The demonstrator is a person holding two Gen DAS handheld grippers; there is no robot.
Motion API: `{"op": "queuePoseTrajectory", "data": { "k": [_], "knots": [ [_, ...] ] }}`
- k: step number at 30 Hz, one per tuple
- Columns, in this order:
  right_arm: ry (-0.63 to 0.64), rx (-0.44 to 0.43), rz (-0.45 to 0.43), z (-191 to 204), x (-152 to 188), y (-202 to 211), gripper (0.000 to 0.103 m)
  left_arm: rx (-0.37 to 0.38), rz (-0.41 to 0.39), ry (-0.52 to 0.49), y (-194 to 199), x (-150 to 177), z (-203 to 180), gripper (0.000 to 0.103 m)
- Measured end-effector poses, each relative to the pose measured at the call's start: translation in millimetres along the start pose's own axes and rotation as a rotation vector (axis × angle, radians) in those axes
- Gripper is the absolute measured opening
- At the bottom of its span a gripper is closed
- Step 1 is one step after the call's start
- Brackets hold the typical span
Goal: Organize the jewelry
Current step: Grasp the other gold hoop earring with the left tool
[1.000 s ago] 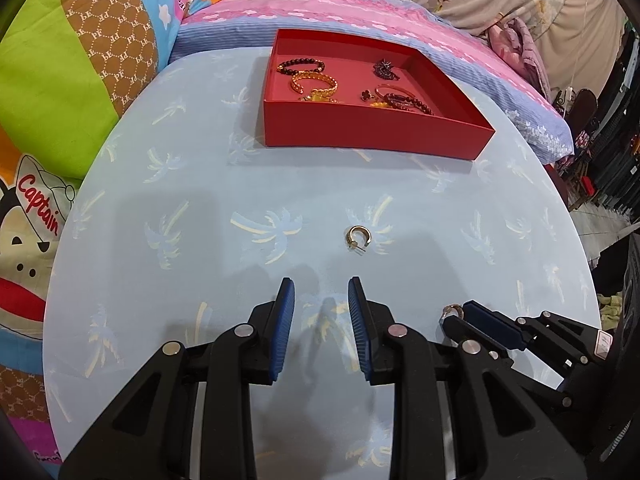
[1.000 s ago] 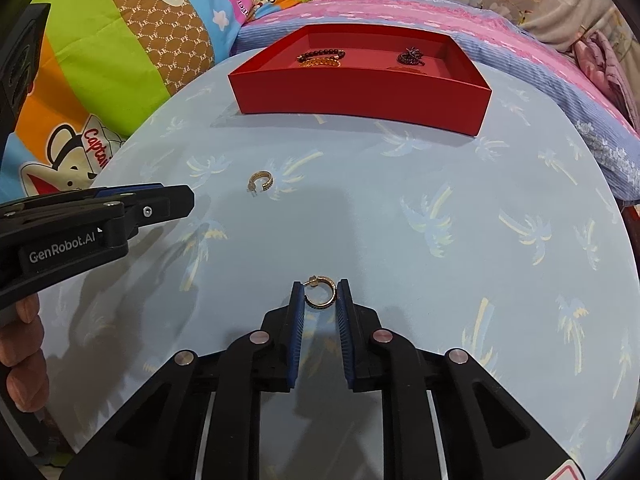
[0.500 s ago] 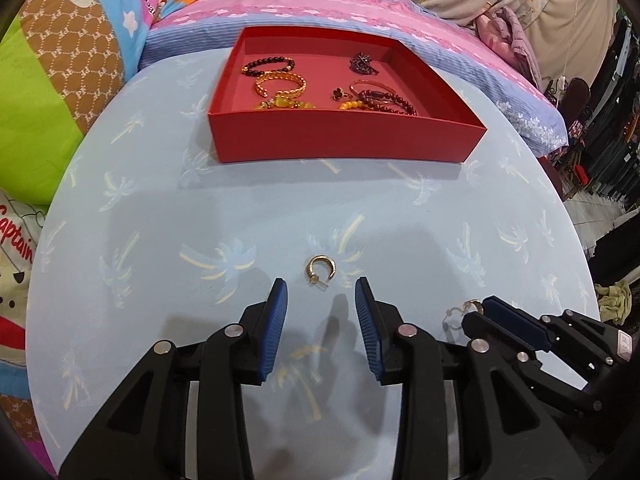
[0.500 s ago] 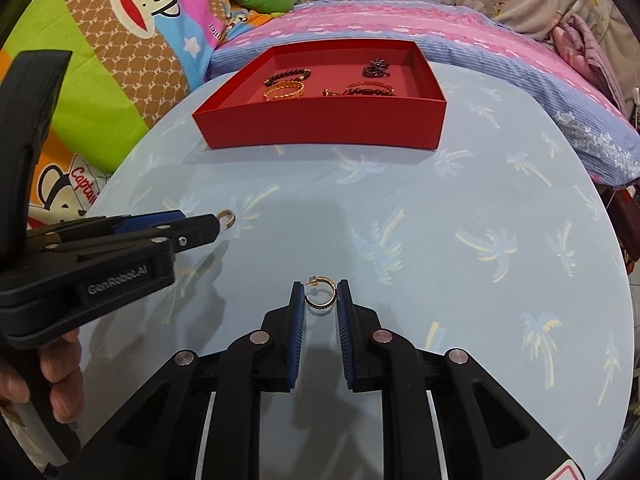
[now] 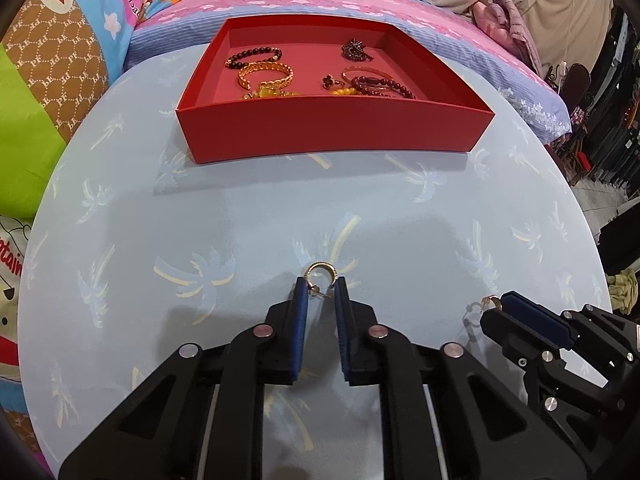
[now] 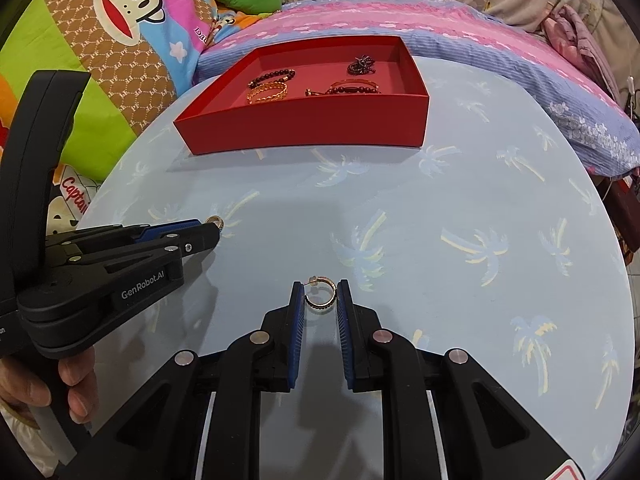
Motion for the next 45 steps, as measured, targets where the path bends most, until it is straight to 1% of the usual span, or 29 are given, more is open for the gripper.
{"op": "queuePoseTrajectory", "data": {
  "k": [10,11,12,18,23,24,25,26,28,29,36,40,44,45],
  "knots": [
    [-0.002,-0.003,-0.005,0.3,-1.4,1.2,0.015,0.007,-0.016,-0.018,4.8,-4.1,-5.8,0.010],
    [-0.002,-0.004,-0.006,0.5,-2.0,1.8,0.015,0.009,-0.018,-0.021,6.2,-5.3,-6.6,0.004],
    [-0.002,-0.005,-0.008,0.7,-2.9,2.6,0.015,0.011,-0.018,-0.023,7.1,-6.1,-7.3,0.002],
    [0.000,-0.011,-0.025,1.9,-12.6,5.8,0.015,0.018,-0.041,-0.019,14.9,-15.2,-7.4,0.002],
    [-0.007,-0.009,-0.030,-0.3,-14.9,6.7,0.015,0.024,-0.029,0.014,14.2,-11.3,0.1,0.004],
    [-0.010,-0.008,-0.028,-0.9,-14.4,6.2,0.015,0.023,-0.026,0.014,13.9,-9.7,0.7,0.006],
    [-0.012,-0.008,-0.026,-1.2,-14.0,5.6,0.015,0.025,-0.023,0.014,13.4,-8.5,0.2,0.011],
    [-0.014,-0.008,-0.024,-1.4,-13.4,5.0,0.015,0.023,-0.020,0.015,12.4,-7.6,-0.3,0.019],
    [-0.014,-0.008,-0.022,-1.3,-12.6,4.6,0.015,0.025,-0.017,0.020,10.5,-7.5,-1.9,0.030],
    [-0.014,-0.008,-0.021,-1.0,-12.5,4.6,0.015,0.028,-0.016,0.020,9.1,-7.4,-3.9,0.031],
    [-0.023,-0.004,-0.017,-3.9,-10.7,3.4,0.015,0.033,0.005,-0.003,-3.4,-4.8,-14.9,0.031],
    [-0.027,-0.002,-0.014,-6.5,-9.7,2.3,0.015,0.025,-0.001,-0.010,-5.8,-6.7,-16.3,0.030],
    [-0.029,-0.003,-0.010,-7.5,-9.3,0.5,0.015,0.021,-0.002,-0.013,-7.2,-8.0,-16.1,0.020],
    [-0.029,-0.004,-0.009,-7.1,-9.2,-0.1,0.015,0.021,-0.002,-0.012,-7.6,-8.5,-15.6,0.019]
  ]
}}
Point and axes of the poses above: each gripper's, at about its wrist camera, not at the fingertips, and y roughly against the way its jaws point, z to its left, x to its underside, the point moved 9 cm from there along -y, roughly the way its jaws point, and after that the axes turned 5 degrees about -z, right-handed, at the moved point
